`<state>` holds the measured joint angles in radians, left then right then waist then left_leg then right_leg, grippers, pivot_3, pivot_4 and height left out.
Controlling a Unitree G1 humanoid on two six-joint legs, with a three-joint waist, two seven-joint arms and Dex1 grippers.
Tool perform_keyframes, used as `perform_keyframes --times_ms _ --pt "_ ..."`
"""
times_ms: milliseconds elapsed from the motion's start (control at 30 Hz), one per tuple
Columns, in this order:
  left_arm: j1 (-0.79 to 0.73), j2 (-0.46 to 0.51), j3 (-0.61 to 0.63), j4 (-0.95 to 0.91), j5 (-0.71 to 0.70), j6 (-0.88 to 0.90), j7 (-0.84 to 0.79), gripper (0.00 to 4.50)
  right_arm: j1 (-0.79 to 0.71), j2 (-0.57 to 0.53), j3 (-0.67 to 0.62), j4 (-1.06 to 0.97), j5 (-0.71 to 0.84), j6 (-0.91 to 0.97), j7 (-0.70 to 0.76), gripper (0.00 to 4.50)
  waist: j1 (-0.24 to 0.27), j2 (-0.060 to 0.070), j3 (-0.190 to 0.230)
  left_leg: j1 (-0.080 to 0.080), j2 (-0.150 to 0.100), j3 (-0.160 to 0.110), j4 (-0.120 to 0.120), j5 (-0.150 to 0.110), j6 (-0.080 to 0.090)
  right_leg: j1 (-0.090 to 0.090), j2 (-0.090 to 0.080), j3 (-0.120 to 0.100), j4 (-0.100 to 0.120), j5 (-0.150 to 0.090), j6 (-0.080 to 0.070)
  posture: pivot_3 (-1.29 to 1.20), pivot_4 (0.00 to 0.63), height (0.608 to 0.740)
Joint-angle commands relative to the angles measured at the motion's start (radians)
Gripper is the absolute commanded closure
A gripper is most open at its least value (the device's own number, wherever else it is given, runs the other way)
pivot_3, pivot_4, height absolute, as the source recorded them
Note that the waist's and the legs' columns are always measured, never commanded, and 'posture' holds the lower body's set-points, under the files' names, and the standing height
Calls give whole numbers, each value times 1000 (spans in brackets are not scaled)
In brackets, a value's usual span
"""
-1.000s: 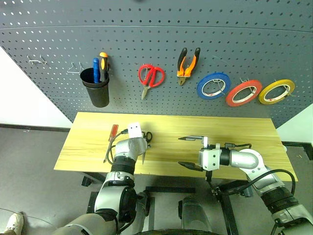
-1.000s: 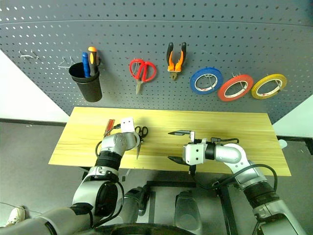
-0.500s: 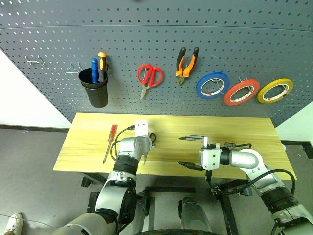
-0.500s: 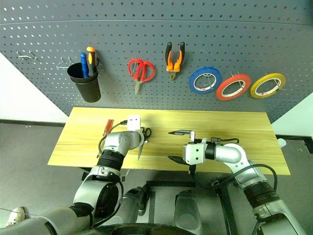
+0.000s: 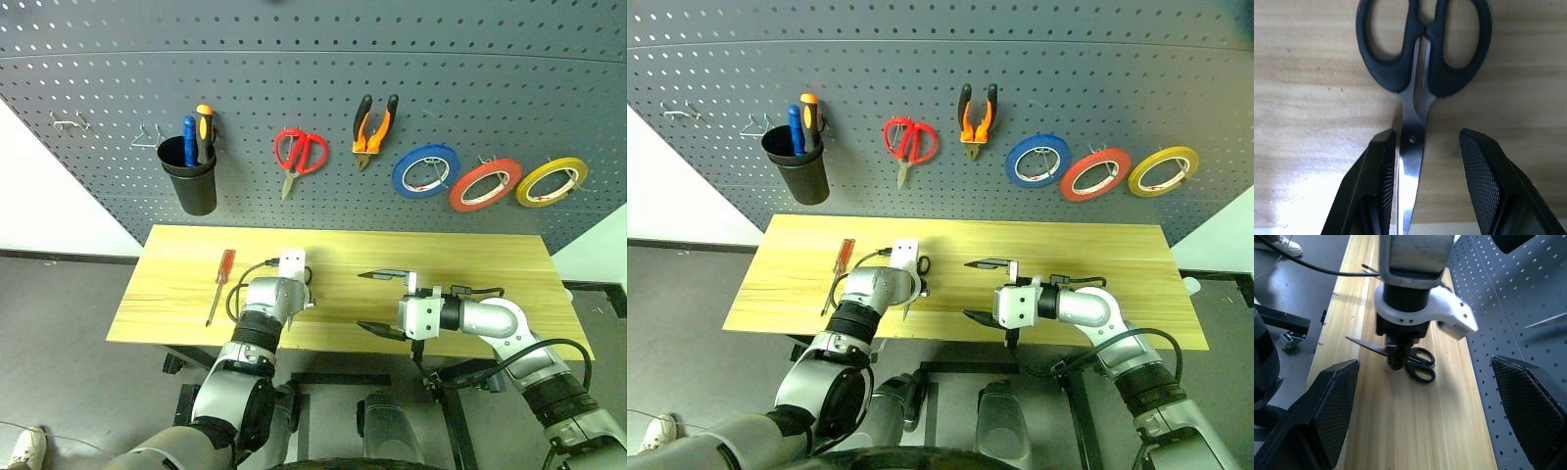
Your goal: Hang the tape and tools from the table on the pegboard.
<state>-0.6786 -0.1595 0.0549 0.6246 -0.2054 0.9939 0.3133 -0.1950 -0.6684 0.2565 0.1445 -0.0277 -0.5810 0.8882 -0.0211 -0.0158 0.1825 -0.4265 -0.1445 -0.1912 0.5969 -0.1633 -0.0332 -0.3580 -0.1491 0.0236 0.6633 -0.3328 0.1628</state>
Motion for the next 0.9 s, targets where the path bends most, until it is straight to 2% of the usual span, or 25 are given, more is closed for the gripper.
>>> perform_keyframes --times_ms 33,233,333,467,900 --pt "-56 -49 15 49 16 -10 16 2365 6 0 -15 -26 2 -7 -12 0 -1 0 0 0 0 0 0 0 0 0 0 0 0 0 0 -104 145 740" --pt "-91 -48 56 110 6 -40 49 2365 12 -1 -16 -31 -2 -3 -20 0 -8 0 0 0 0 0 0 0 0 0 0 0 0 0 0 -107 144 740" --pt "-93 -48 63 113 6 -48 50 2944 15 -2 -16 -30 -3 -4 -22 0 -20 0 0 0 0 0 0 0 0 1 0 0 0 0 0 -106 144 740" --pt "-90 -49 69 107 7 -61 53 4293 18 -5 -9 -31 12 16 -4 0 -25 0 0 0 0 0 0 0 0 0 0 0 0 0 0 -103 143 740" --pt "-95 -47 65 88 4 -69 42 4333 22 -7 -17 -21 29 43 37 0 -24 0 0 0 0 0 1 0 0 1 0 0 0 0 1 -100 143 740"
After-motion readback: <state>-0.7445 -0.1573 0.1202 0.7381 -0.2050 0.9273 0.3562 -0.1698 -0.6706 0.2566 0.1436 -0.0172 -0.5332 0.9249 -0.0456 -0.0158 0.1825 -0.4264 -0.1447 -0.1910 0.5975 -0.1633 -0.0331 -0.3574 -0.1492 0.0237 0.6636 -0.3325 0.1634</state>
